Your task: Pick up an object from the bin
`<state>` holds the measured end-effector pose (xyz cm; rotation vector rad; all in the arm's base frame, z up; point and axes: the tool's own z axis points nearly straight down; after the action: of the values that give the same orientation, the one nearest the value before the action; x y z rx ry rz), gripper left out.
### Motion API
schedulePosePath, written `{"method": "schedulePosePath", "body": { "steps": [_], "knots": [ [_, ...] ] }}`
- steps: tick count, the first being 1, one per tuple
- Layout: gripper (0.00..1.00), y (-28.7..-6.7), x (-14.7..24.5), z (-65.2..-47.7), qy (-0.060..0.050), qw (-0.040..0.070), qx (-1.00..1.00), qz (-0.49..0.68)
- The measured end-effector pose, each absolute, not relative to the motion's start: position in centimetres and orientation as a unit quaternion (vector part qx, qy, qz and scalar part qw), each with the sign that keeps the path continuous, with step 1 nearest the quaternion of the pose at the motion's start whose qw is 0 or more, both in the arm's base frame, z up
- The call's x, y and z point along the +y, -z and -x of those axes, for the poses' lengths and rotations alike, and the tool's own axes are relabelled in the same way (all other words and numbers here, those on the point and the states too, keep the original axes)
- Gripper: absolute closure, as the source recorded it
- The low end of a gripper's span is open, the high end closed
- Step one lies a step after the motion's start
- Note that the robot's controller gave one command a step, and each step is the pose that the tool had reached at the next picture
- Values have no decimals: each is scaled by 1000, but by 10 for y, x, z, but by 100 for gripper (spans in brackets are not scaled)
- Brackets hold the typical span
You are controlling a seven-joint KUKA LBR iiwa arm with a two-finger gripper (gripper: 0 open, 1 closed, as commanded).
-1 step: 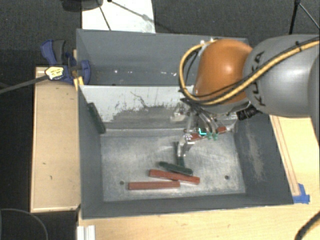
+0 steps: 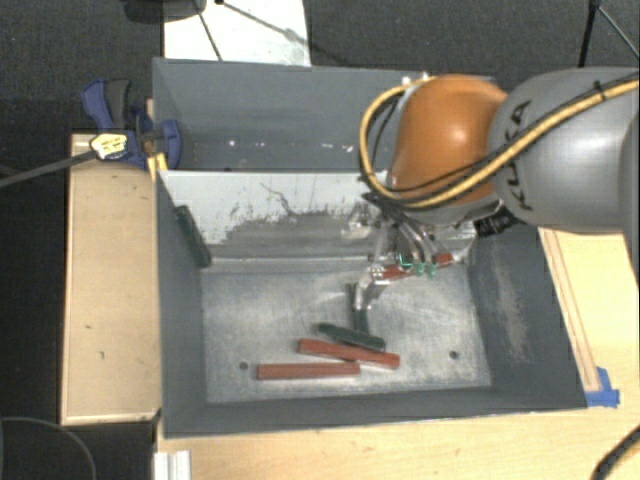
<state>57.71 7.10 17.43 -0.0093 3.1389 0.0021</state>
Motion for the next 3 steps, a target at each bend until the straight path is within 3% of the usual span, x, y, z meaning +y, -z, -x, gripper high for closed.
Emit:
{"method": "schedulePosePath", "body": {
  "steps": [1, 2, 3],
  "knots": [
    [100, -80, 47, -530, -5, 10, 999, -41],
    [100, -80, 47, -530, -5, 10, 999, -42],
    [100, -198, 62, -530, -1, 1, 1000, -23]
  ]
}}
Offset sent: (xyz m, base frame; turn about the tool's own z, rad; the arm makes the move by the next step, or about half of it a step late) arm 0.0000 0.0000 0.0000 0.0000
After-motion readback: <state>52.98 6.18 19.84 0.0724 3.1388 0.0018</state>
